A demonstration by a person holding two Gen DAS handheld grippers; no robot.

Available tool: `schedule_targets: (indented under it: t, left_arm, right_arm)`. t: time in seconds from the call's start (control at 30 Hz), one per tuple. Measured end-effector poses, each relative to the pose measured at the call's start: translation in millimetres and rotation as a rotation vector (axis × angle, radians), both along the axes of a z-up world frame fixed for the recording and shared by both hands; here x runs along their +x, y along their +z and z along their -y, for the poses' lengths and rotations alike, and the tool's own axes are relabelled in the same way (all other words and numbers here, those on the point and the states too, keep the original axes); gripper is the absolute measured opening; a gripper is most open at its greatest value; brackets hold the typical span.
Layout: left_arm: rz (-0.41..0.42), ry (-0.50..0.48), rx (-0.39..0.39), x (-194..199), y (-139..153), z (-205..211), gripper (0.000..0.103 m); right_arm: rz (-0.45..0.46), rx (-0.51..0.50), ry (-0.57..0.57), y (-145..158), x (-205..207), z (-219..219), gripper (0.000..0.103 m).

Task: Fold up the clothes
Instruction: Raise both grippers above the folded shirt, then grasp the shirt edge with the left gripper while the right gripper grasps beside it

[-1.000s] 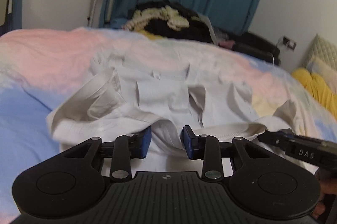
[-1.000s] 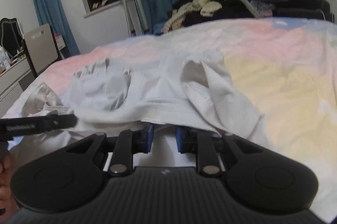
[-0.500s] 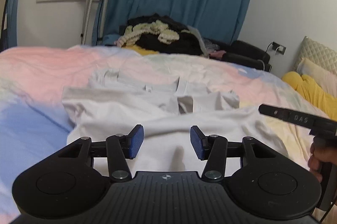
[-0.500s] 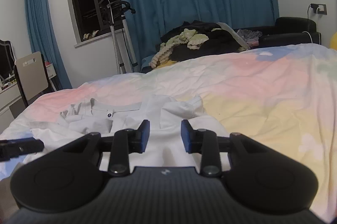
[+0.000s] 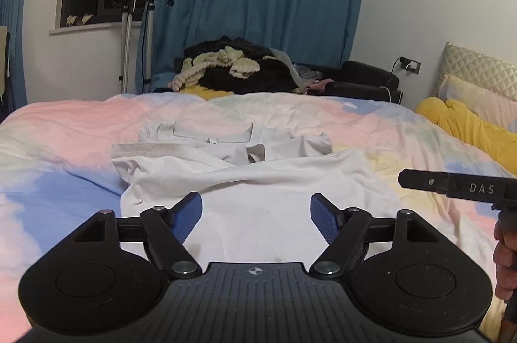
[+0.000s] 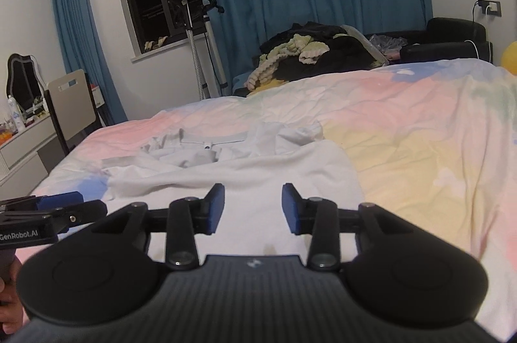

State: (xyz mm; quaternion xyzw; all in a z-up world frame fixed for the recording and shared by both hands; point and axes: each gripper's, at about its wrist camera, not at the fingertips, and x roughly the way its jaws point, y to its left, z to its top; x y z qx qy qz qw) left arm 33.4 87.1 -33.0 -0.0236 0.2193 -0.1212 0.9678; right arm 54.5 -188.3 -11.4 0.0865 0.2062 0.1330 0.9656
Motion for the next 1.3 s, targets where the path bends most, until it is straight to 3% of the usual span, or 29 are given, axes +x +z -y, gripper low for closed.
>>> schedule_targets:
  t: [0.2,0.27,0.37,0.53,0.6,0.67,0.73,0.83,0.97,1.1,1.2,1.3]
  left_arm:
    - [0.01,0.01,0.004,-28,6,-3,0.091]
    - [0.013,0.016,0.011,-33,5,-3,0.093]
    - [-0.01,0.026,0.0,-35,3,-4,0.095]
    - [-0.099,0.038,-0.079,-30,-3,-14,0.096]
    - [-0.15,0.035,-0.15,-26,-5,-20,0.096]
    - [-0.204,0.026,-0.228,-24,-9,-26,0.096]
    - [-0.255,0.018,-0.309,-23,-13,-32,0.097]
    - [-0.33,0.009,-0.436,-21,-20,-42,0.097]
    - [-0.455,0.055,-0.597,-15,-41,-59,0.097]
    - [-0.58,0.14,-0.71,-5,-70,-78,0.097]
    - [-0.607,0.194,-0.75,2,-84,-89,0.097]
    - [-0.611,0.239,-0.807,7,-94,-98,0.092]
  right_arm:
    - [0.002,0.004,0.003,18,-32,-2,0.052]
    - [0.019,-0.02,0.004,-19,-45,-9,0.054]
    - [0.058,-0.054,-0.006,-19,-51,-12,0.057]
    - [0.033,-0.032,-0.017,-24,-49,-9,0.073]
    - [-0.023,0.041,-0.02,-31,-47,-6,0.089]
    - [-0.082,0.121,-0.021,-38,-45,-3,0.089]
    - [-0.142,0.2,-0.023,-45,-42,0,0.098]
    - [-0.231,0.32,-0.025,-56,-39,5,0.103]
    - [-0.35,0.479,-0.028,-70,-34,11,0.103]
    - [-0.469,0.638,-0.031,-84,-29,17,0.103]
    - [-0.572,0.764,-0.108,-105,-26,26,0.103]
    - [-0.57,0.8,-0.221,-112,-26,37,0.101]
